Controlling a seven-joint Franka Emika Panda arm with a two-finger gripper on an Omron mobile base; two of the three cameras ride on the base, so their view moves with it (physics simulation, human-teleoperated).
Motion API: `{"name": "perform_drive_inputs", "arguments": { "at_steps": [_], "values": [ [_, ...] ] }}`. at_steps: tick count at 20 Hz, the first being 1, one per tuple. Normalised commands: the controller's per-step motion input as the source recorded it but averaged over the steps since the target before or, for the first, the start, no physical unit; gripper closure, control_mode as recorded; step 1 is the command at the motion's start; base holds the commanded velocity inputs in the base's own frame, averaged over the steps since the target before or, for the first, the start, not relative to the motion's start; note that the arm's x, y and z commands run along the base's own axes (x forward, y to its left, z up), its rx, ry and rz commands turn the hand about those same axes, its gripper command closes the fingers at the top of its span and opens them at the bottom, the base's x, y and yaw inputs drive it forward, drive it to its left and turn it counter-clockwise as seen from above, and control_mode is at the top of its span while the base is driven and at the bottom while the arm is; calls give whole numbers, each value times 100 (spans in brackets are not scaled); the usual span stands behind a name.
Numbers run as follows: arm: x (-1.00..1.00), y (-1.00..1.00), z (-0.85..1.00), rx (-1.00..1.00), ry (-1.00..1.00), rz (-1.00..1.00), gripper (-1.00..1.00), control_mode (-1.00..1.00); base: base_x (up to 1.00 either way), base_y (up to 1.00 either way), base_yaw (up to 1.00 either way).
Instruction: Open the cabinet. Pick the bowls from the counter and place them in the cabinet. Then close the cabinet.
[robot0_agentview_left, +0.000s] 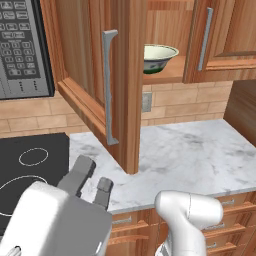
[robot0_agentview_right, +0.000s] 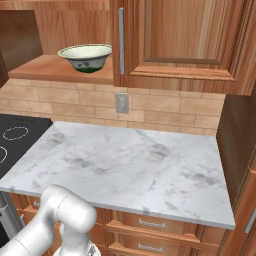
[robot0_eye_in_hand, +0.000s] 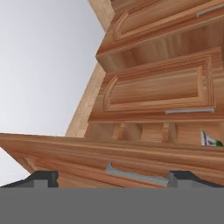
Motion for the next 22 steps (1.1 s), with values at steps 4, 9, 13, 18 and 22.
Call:
{"name": "perform_drive_inputs", "arguments": {
  "at_steps": [4,9,13,18,22],
  "values": [
    [18,0,0,5,0,3,-100,-100,0,0,0],
    [38,0,-3,6,0,8,-100,-100,0,0,0],
    [43,0,-1,6,0,7,-100,-100,0,0,0],
    [43,0,-8,4,0,4,-100,-100,0,0,0],
    [48,0,-13,3,0,1,-100,-100,0,0,0]
  ]
}}
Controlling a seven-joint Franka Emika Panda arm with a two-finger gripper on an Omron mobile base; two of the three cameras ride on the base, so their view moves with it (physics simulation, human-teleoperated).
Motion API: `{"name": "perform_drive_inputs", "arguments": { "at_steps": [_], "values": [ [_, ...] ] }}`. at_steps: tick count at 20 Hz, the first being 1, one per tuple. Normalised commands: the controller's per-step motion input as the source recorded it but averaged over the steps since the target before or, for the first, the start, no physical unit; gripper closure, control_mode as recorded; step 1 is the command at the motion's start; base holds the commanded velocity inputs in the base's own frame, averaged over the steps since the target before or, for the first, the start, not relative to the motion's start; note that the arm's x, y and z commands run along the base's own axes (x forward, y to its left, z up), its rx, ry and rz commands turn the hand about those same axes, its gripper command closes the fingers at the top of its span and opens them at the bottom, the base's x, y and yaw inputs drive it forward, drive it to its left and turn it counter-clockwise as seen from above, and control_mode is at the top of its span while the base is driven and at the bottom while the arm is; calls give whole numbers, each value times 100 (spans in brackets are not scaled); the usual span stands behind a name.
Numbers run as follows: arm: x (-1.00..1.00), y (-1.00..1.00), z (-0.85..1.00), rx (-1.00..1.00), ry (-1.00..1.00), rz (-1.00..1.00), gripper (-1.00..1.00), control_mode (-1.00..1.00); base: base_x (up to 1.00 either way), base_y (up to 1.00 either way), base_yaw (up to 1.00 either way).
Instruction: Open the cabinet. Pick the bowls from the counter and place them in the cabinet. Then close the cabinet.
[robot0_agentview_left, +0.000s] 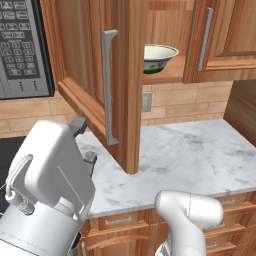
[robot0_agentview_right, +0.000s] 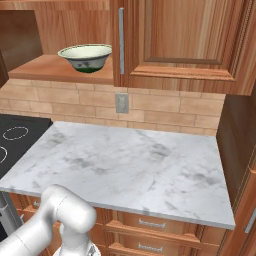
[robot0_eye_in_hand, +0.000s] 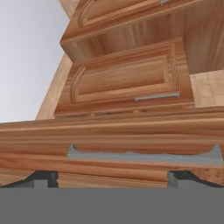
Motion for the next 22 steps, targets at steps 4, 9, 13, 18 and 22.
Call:
{"name": "perform_drive_inputs", "arguments": {
  "at_steps": [4,9,13,18,22],
  "values": [
    [55,0,-31,3,0,0,-100,-100,0,0,0],
    [66,0,-40,5,0,0,-100,-100,0,0,0],
    [73,0,-41,4,0,0,-100,-100,0,0,0],
    [78,0,-37,3,0,0,-100,-100,0,0,0],
    [80,0,-38,3,0,0,-100,-100,0,0,0]
  ]
}}
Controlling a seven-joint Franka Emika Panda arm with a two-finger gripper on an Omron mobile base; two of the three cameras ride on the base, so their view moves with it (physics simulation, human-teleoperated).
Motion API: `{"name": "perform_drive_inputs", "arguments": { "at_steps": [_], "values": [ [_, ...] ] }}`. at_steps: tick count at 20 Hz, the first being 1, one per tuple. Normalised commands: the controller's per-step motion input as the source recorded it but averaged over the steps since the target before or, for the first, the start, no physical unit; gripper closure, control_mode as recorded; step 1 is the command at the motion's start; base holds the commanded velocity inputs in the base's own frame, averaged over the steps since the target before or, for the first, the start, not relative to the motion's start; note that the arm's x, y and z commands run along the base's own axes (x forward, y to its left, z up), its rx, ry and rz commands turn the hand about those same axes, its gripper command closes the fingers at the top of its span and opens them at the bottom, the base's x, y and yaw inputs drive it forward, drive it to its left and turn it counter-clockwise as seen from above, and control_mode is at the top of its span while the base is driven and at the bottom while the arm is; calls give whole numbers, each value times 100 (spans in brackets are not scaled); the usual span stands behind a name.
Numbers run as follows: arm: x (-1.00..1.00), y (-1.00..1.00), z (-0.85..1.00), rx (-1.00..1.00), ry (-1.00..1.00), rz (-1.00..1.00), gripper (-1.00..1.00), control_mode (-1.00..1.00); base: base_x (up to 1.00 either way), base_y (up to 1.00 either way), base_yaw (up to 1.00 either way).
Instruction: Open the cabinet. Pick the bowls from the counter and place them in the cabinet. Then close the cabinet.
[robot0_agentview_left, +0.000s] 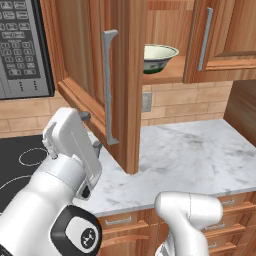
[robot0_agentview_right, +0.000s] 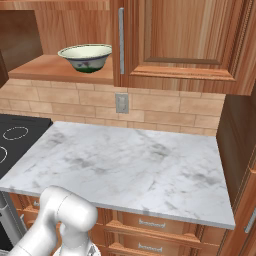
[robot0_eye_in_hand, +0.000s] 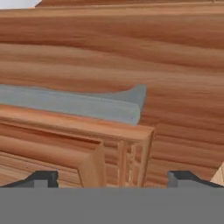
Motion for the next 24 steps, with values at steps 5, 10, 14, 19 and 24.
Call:
{"name": "perform_drive_inputs", "arguments": {
  "at_steps": [5,10,14,19,24],
  "values": [
    [75,0,-23,1,-4,0,-100,-100,0,0,0],
    [70,0,-13,0,-11,0,-100,-100,0,0,0],
    [89,0,-39,0,-4,0,-100,-100,0,0,0],
    [88,-6,-16,0,-9,0,-100,-100,0,0,0],
    [86,-1,-9,1,-16,4,-100,-100,0,0,0]
  ]
}}
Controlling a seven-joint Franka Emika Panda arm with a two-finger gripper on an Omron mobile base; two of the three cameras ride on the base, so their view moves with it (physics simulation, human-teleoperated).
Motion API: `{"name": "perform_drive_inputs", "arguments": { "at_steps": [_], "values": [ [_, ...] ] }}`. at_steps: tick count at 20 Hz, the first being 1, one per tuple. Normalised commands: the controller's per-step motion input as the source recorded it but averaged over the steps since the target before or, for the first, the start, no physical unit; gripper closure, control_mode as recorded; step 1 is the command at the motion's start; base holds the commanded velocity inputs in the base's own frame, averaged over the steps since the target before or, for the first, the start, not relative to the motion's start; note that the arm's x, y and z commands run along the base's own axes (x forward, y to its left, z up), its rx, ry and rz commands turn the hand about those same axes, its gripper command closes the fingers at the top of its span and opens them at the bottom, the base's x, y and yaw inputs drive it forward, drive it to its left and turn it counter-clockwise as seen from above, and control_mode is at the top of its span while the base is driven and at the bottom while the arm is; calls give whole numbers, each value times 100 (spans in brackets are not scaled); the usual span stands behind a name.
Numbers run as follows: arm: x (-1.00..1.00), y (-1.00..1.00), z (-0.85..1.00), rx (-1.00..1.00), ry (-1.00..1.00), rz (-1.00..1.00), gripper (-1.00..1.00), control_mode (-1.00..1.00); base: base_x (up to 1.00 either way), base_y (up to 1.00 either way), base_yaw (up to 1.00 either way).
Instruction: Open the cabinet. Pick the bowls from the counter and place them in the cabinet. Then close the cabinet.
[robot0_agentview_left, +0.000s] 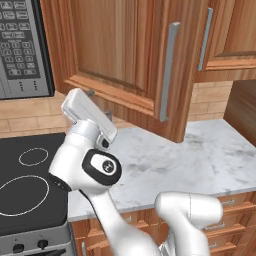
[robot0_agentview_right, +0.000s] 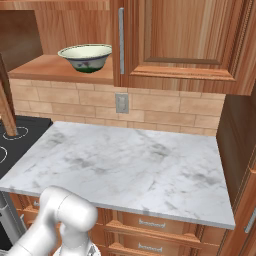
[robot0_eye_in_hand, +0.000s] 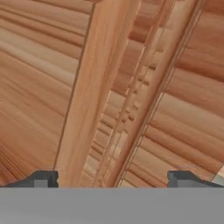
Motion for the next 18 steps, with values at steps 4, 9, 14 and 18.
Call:
{"name": "perform_drive_inputs", "arguments": {
  "at_steps": [4,9,14,18],
  "values": [
    [78,-2,0,6,-21,11,-100,-100,0,0,0],
    [79,-4,0,11,-17,15,-100,-100,0,0,0],
    [87,-22,0,20,-24,30,-100,-100,0,0,0],
    [100,-18,-19,25,-13,36,-100,-100,0,0,0]
  ]
}}
